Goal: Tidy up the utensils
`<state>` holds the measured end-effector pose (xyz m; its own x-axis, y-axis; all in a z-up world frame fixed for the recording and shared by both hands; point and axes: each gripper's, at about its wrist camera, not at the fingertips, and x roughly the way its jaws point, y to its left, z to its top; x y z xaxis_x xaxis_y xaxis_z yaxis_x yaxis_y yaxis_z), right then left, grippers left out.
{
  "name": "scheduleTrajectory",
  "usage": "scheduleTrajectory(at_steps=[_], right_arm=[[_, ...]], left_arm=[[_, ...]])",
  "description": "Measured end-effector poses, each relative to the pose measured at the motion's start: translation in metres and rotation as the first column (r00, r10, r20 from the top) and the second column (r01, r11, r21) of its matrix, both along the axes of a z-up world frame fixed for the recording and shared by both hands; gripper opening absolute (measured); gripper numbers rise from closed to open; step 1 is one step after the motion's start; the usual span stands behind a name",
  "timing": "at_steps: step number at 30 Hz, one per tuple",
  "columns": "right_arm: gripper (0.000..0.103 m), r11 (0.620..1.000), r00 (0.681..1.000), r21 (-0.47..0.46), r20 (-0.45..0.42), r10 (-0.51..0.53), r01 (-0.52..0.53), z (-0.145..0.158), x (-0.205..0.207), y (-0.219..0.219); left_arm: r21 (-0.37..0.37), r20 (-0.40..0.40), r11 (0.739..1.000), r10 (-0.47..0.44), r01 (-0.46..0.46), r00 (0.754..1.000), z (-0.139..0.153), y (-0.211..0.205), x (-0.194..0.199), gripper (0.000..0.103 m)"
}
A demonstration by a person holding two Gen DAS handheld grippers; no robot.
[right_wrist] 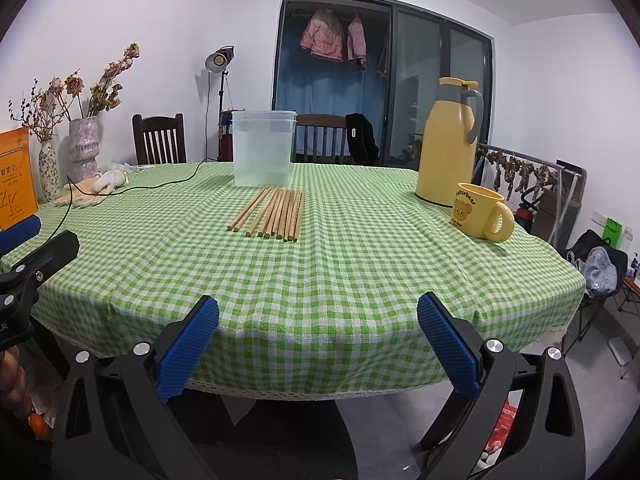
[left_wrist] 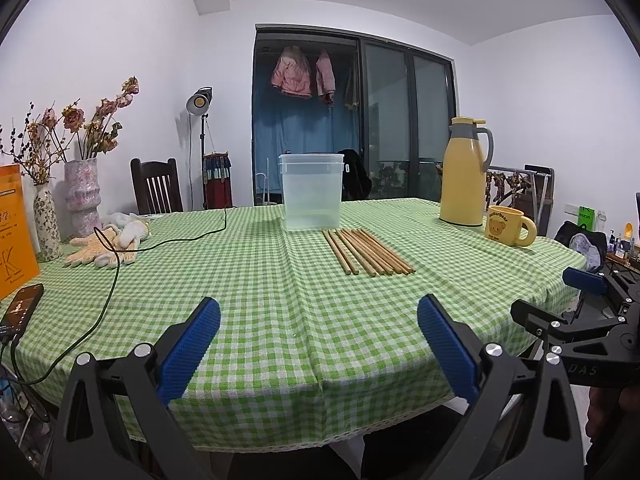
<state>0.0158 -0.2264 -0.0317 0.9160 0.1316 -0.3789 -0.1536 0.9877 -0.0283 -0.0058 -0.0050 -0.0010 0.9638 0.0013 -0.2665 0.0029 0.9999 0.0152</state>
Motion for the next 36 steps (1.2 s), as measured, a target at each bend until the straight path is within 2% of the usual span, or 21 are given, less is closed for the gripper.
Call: scheduleTrajectory(at_steps=[36], right_arm=[[0.096,1.000,1.000,-0.004,-0.007,-0.005,0.005,0.0004,0.0011,-0.0014]], left_arm=[[-0.003,-0.006,1.000,0.003,-0.003,1.000,-0.0023,0.0010,0.0017,0.096]])
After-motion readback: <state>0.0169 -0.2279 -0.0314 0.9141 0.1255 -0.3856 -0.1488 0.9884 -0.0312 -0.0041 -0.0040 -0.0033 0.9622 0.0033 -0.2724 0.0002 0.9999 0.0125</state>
